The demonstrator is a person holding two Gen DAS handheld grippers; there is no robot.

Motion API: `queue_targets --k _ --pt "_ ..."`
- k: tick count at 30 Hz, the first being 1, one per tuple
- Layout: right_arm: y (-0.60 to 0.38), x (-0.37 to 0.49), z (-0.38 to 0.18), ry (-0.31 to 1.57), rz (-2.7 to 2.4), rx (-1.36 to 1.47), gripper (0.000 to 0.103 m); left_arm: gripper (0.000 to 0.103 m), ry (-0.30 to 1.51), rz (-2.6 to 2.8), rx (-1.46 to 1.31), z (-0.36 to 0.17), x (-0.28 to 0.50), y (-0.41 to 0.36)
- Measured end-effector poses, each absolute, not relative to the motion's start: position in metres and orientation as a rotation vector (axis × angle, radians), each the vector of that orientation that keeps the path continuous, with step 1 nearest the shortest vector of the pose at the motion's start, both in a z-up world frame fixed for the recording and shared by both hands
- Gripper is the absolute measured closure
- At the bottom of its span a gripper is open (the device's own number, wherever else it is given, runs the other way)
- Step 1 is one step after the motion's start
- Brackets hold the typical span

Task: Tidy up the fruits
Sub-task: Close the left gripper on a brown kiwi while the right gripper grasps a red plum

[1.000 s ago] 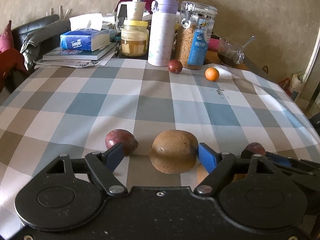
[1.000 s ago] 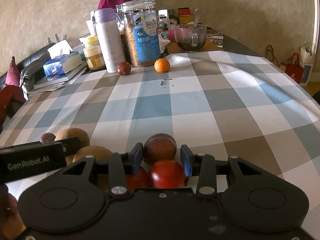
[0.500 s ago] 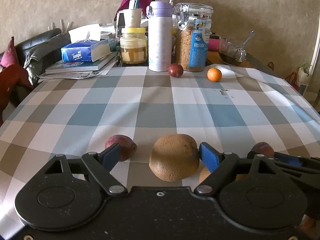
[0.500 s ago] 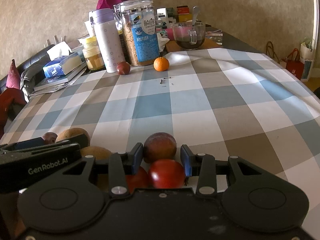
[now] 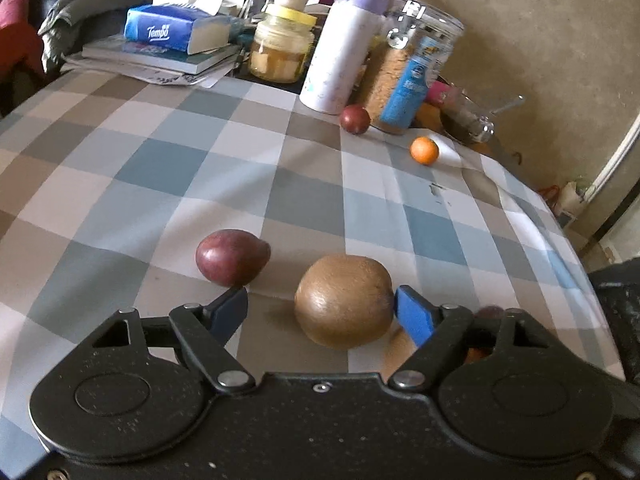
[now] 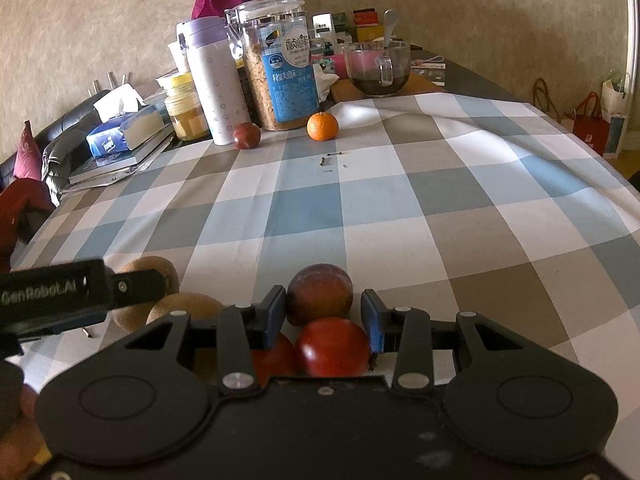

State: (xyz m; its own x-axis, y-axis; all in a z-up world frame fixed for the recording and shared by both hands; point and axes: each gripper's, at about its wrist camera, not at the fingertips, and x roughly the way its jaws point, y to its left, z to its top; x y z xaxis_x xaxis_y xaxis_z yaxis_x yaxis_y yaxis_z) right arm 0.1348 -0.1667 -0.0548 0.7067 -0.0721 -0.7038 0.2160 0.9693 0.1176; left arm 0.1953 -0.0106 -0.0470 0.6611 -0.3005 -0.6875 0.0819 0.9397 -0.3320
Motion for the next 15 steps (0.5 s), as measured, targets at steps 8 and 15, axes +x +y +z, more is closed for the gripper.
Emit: queue_targets --k 8,15 --pt "-0.168 0.135 -0.055 0.777 -0.159 0.215 0.062 0.013 0.748 -0.172 -0.131 -0.044 0.192 -0.029" --pt "-0.168 0.135 -0.055 0.773 -0.157 0.207 0.061 0.029 0.75 -0.173 -0.08 -0.048 0.196 -0.042"
